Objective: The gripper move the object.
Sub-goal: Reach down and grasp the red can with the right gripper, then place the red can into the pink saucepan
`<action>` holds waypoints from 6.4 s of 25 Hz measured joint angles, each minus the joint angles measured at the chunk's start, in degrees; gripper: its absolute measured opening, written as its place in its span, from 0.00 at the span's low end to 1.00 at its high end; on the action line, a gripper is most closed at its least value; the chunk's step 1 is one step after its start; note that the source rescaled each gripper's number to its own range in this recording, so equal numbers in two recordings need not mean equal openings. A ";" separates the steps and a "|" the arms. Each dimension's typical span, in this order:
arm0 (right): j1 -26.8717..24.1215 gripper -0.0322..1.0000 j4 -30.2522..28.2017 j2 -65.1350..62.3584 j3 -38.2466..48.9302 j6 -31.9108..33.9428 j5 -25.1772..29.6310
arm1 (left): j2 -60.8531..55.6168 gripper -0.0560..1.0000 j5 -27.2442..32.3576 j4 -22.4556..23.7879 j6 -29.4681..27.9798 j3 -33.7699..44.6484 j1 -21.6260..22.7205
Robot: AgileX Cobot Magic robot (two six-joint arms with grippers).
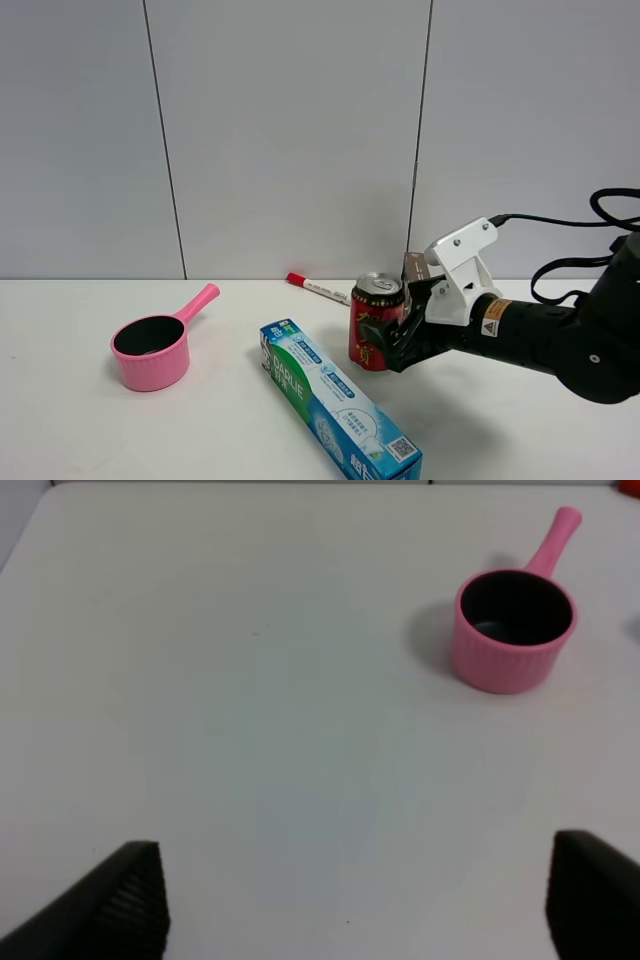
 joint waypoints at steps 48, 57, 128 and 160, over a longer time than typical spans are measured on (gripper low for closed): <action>0.49 1.00 -4.65 7.04 -5.02 5.12 -3.64 | 0.00 1.00 0.00 0.00 0.00 0.00 0.00; 0.70 0.87 -4.44 7.25 -7.50 5.12 -3.40 | 0.00 1.00 0.00 0.00 0.00 0.00 0.00; 27.69 0.03 -30.17 6.39 -50.24 49.39 34.83 | 0.00 1.00 0.00 0.00 0.00 0.00 0.00; 28.44 0.03 -25.26 18.73 -57.03 45.88 36.23 | 0.00 1.00 -0.05 0.00 0.00 0.00 0.00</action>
